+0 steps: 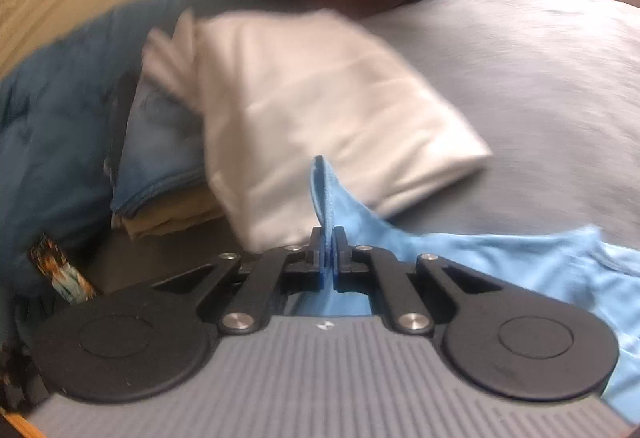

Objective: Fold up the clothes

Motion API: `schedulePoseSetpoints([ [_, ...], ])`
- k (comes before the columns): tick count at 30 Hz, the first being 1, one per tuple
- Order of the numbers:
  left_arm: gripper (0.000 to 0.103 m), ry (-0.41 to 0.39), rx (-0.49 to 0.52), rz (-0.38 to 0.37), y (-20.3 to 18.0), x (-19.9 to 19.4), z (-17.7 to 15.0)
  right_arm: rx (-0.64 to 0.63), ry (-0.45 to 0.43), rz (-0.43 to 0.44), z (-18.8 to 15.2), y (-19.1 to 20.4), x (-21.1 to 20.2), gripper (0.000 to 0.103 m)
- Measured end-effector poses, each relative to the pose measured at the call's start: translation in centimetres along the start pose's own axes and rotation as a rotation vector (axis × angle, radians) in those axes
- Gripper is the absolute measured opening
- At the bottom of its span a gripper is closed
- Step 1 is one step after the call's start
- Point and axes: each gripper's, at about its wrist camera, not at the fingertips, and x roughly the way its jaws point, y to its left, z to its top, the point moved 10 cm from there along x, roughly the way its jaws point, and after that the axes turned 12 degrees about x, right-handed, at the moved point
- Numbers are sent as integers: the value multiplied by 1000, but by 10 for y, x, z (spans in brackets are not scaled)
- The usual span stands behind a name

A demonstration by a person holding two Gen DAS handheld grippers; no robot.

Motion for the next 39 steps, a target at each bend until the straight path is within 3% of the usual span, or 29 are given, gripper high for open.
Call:
schedulePoseSetpoints([
  [4, 5, 23, 43, -70, -39, 9, 0, 75, -57, -22, -3, -62, -28, 2],
  [10, 5, 73, 130, -122, -82, 23, -15, 193, -95, -34, -22, -124, -30, 2],
  [20, 5, 104, 217, -129, -108, 30, -29, 287, -147, -12, -38, -161, -44, 2],
  [29, 5, 119, 212, -158, -110, 22, -35, 370, -157, -4, -61, -186, -43, 2],
  [36, 6, 172, 198, -240, -116, 24, -48, 407, -125, 2, -72, -197, -35, 3],
  [39, 17, 205, 171, -303, -120, 21, -54, 416, -114, 9, -74, -202, -34, 4],
])
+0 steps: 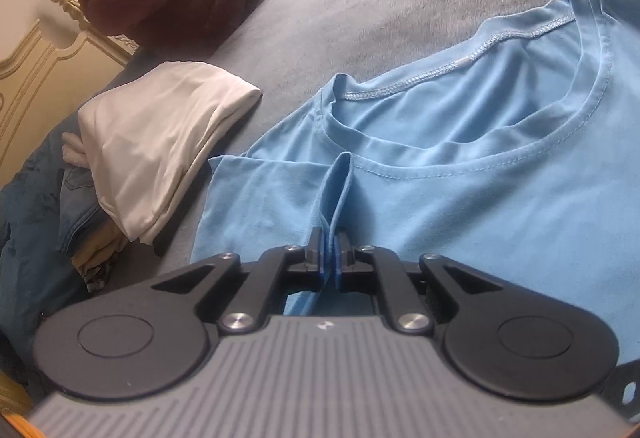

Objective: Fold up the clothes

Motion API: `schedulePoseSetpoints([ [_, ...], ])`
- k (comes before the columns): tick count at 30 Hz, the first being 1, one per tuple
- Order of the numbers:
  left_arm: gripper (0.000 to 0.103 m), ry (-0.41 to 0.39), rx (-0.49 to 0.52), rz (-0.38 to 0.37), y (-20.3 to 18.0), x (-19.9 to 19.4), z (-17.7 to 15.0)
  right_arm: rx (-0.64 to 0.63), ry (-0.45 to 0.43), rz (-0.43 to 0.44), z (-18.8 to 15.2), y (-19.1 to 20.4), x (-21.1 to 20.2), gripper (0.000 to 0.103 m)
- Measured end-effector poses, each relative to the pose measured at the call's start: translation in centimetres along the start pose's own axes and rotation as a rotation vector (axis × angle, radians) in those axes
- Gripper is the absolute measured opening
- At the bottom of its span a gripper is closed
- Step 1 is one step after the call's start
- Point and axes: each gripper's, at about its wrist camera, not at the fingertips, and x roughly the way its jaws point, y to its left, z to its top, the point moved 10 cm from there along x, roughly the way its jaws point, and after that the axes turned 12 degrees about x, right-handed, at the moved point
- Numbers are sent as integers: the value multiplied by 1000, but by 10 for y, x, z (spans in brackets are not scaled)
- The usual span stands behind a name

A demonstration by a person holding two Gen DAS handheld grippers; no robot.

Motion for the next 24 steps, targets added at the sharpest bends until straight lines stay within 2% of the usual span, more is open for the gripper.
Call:
schedulePoseSetpoints([
  [2, 33, 0, -6, -9, 1, -9, -3, 1, 4, -1, 1, -1, -3, 5],
  [4, 36, -3, -9, -13, 2, -19, -7, -16, -6, -24, 3, -4, -9, 6],
  [5, 36, -4, -11, -15, 3, -24, -8, -24, -13, -34, 3, -5, -13, 8],
  [6, 36, 2, 5, 15, 7, -28, -10, -35, -22, -42, 4, -6, -19, 8],
  [9, 36, 32, 82, 143, 24, -39, -17, -117, -30, -25, -2, 5, -39, 8],
  [12, 37, 94, 201, 243, 36, -34, -26, -245, 9, 20, -29, 28, -53, 8],
  [14, 37, 140, 271, 280, 38, -26, -34, -324, 30, 24, -49, 38, -55, 8],
  [17, 37, 166, 372, 361, 39, -17, -40, -416, 54, 21, -73, 50, -47, 8],
  [20, 31, 180, 401, 424, 43, -18, -44, -506, 84, 15, -94, 61, -38, 8],
  [24, 26, 197, 340, 452, 58, -23, -48, -590, 116, -8, -111, 68, -30, 8],
])
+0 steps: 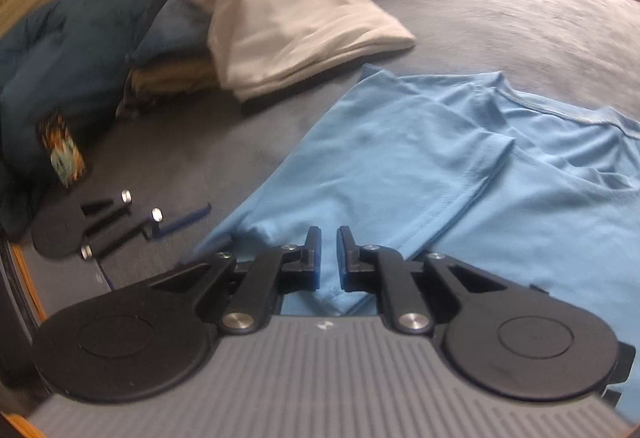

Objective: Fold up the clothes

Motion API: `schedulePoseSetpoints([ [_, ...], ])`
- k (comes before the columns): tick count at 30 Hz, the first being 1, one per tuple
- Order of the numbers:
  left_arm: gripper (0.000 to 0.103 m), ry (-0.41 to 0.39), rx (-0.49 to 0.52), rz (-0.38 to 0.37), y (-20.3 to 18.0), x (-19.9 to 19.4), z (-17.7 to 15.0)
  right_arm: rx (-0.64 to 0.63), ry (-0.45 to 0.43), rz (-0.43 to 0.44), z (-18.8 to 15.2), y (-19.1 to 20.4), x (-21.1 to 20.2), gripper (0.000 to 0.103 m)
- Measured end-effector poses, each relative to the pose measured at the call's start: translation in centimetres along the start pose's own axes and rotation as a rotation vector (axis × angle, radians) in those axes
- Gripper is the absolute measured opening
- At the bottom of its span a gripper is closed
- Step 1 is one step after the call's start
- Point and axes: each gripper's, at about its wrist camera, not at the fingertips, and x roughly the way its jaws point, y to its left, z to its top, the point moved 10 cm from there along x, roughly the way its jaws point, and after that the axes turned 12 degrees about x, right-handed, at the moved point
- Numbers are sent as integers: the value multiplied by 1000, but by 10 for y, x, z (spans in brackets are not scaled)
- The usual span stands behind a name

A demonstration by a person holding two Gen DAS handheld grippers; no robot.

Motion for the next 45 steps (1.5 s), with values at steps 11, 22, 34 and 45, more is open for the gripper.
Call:
schedulePoseSetpoints([
  [11, 26, 18, -61, -19, 5, 1, -14, -45, 86, -59, -31, -4, 13, 8],
  [22, 44, 87, -235, -179, 23, -17, -34, -88, 59, -36, -17, 11, -15, 8],
  [34, 46, 2, -474, -277, 37, 19, 19, -41, -51, -41, 93, 5, 16, 9],
  [45, 47, 30, -490, -280, 14, 39, 12, -134, 107, -125, 158, 13, 128, 29],
])
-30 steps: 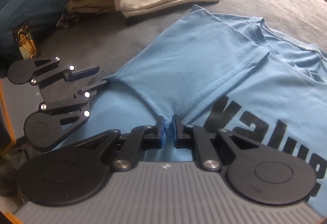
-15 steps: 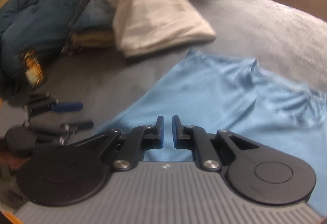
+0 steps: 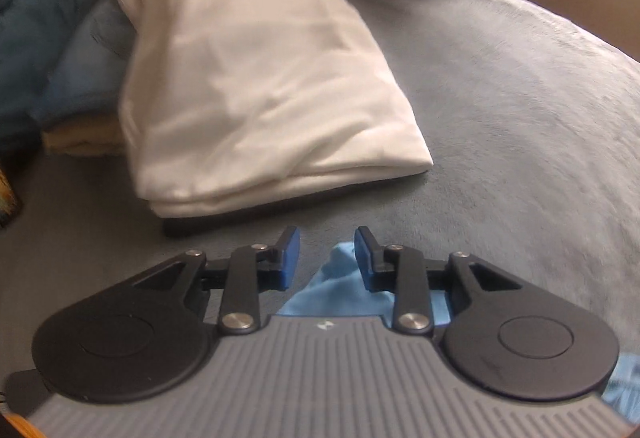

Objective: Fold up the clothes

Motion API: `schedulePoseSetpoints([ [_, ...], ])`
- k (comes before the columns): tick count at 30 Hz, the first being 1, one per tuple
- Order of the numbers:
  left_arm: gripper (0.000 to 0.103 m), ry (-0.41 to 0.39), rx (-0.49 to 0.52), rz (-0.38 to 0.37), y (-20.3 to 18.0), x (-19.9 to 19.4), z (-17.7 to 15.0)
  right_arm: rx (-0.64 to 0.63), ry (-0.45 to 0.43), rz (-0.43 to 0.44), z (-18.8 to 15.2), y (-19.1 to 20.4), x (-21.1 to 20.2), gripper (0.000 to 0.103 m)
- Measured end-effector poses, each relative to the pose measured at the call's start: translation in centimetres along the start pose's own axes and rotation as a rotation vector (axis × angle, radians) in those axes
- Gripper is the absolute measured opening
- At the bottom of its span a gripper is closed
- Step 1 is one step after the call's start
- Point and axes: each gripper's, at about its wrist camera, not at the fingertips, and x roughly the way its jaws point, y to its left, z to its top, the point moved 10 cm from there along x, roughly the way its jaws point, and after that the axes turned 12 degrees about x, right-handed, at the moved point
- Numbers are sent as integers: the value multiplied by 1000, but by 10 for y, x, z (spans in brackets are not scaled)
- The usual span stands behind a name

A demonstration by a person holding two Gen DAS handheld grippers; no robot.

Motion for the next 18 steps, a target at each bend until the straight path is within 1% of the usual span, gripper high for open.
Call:
schedulePoseSetpoints([
  [3, 47, -3, -11, -9, 1, 1, 0, -22, 71, -19, -2, -2, 16, 29],
  [6, 47, -6, -13, -10, 1, 0, 0, -36, 99, -1, -3, -1, 18, 29],
  [9, 47, -4, -17, -11, 1, 1, 1, -47, 106, 5, -5, 0, 18, 29],
  [12, 47, -4, -15, -8, 1, 1, 1, -52, 108, -7, -5, -2, 22, 20],
  [14, 47, -4, -14, -6, 0, 1, 1, -38, 100, -11, -4, -5, 24, 8],
  [18, 47, -3, -12, -2, 0, 2, 1, -13, 80, -5, -2, -9, 26, 5],
])
